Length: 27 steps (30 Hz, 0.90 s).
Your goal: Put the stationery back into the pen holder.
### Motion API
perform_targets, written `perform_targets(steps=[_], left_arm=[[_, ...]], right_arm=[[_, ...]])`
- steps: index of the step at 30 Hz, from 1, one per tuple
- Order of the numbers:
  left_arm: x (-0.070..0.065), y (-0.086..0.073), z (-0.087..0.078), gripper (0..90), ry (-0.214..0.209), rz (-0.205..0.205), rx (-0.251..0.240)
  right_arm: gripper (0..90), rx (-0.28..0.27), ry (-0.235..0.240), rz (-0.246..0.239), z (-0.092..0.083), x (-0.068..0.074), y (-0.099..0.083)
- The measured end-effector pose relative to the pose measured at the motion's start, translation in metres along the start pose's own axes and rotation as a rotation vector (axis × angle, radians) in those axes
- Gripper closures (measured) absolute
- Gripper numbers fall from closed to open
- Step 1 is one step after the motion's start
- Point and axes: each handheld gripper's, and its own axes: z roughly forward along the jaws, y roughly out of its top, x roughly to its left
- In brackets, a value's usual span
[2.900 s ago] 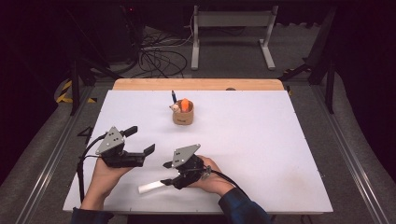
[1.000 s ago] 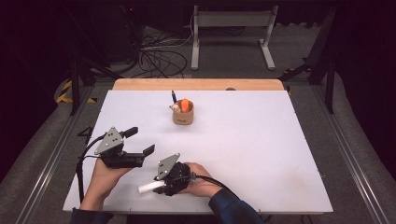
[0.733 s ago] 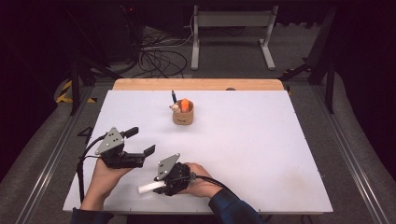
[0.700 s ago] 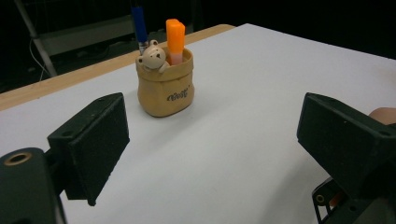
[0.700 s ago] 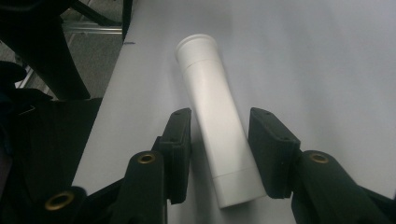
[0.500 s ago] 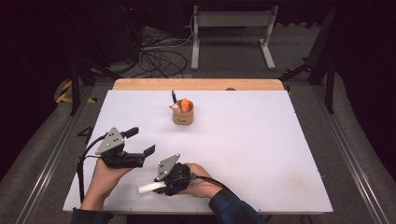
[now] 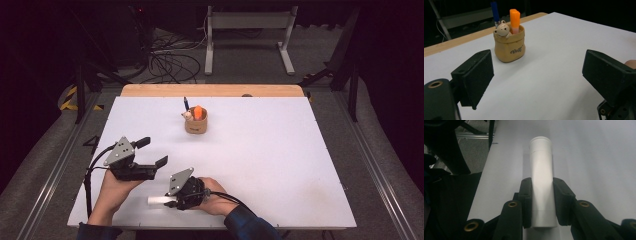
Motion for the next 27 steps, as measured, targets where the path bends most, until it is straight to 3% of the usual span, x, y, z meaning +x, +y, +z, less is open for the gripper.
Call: perform_targets(steps=[3, 6, 9, 12, 15, 27], left_arm=[[0.0, 0.0, 0.0, 11.4, -0.002, -0.001, 0.002], [-0.001, 0.001, 0.001, 11.6, -0.007, -0.008, -0.006], [-0.002, 0.001, 0.001, 11.8, -0.019, -0.025, -0.017], [-0.003, 0.001, 0.003, 13.0, -0.023, -0.025, -0.018], [-0.006, 0.0, 0.006, 13.8, -0.032, -0.025, -0.009], [-0.019, 0.005, 0.024, 19.5, -0.085, -0.032, 0.002]], right_arm=[[71.4, -0.012, -0.042, 0.009, -0.004, 0.002, -0.002], [71.4, -0.045, -0.113, 0.032, -0.012, 0.001, -0.006], [71.4, -0.086, -0.201, 0.048, -0.022, 0.0, -0.009], [71.4, -0.117, -0.315, 0.033, -0.031, 0.002, -0.012], [71.4, -0.162, -0.39, 0.048, -0.039, 0.003, -0.014], [71.4, -0.245, -0.518, 0.101, -0.061, 0.004, -0.025]])
